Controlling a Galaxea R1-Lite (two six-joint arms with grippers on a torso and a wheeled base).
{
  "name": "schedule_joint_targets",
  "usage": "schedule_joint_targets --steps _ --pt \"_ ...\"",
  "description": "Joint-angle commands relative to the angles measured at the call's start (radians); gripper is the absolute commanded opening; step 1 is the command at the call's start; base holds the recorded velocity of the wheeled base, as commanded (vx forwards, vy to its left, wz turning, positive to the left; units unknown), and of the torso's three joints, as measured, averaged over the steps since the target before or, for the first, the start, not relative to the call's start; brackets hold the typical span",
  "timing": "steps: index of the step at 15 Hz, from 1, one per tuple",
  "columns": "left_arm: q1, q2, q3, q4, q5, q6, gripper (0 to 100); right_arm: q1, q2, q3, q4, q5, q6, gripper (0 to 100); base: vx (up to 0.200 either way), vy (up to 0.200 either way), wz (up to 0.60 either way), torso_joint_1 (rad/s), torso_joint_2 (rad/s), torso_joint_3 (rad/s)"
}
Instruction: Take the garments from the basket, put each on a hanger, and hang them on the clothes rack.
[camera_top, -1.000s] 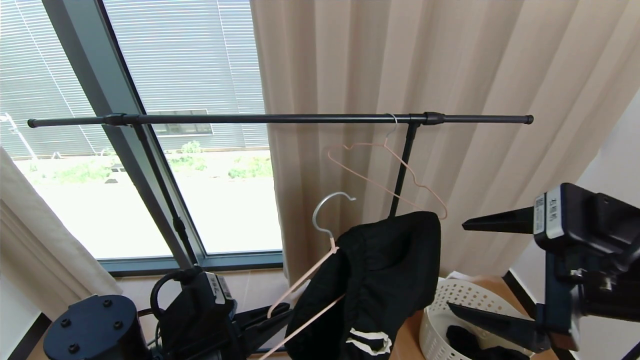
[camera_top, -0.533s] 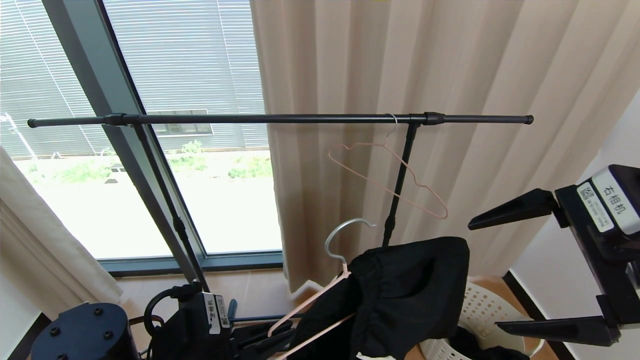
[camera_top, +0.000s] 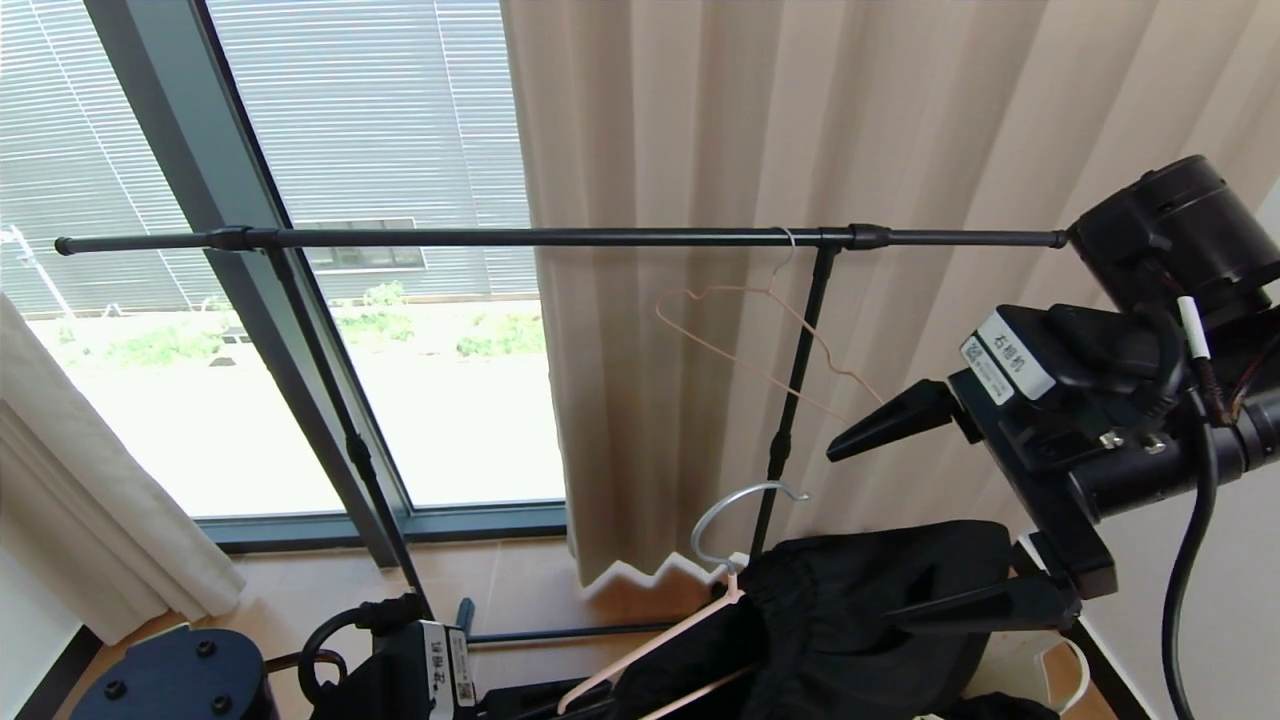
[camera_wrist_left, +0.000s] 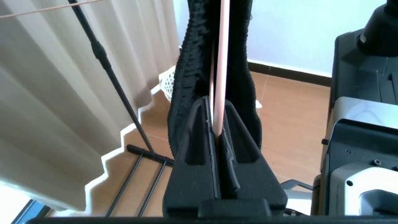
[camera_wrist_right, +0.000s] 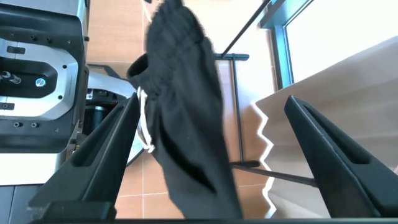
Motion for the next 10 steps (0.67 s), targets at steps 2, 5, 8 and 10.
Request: schedule_joint_targets --steps 2,5,8,10 --pt "-0.008 -0.009 0.000 -0.001 0.001 -0.001 0 -0.001 0.059 -0.006 0.000 0.001 0.001 100 0.000 0.000 0.00 0.000 0.00 0.000" --pt "-0.008 -0.009 0.000 -0.001 0.002 -0.001 0 0.000 0.066 0.017 0.002 0.001 -0.001 100 0.000 0.000 0.00 0.000 0.00 0.000" --pt "-0.005 -0.009 0.000 -0.001 0.004 -0.001 0 0.002 0.064 0.069 -0.004 -0.002 -0.004 100 0.000 0.000 0.00 0.000 0.00 0.000" --pt "-0.005 -0.009 0.000 -0.001 0.004 0.001 0 0.005 0.066 0.076 -0.007 -0.002 -0.004 100 0.000 0.000 0.00 0.000 0.00 0.000"
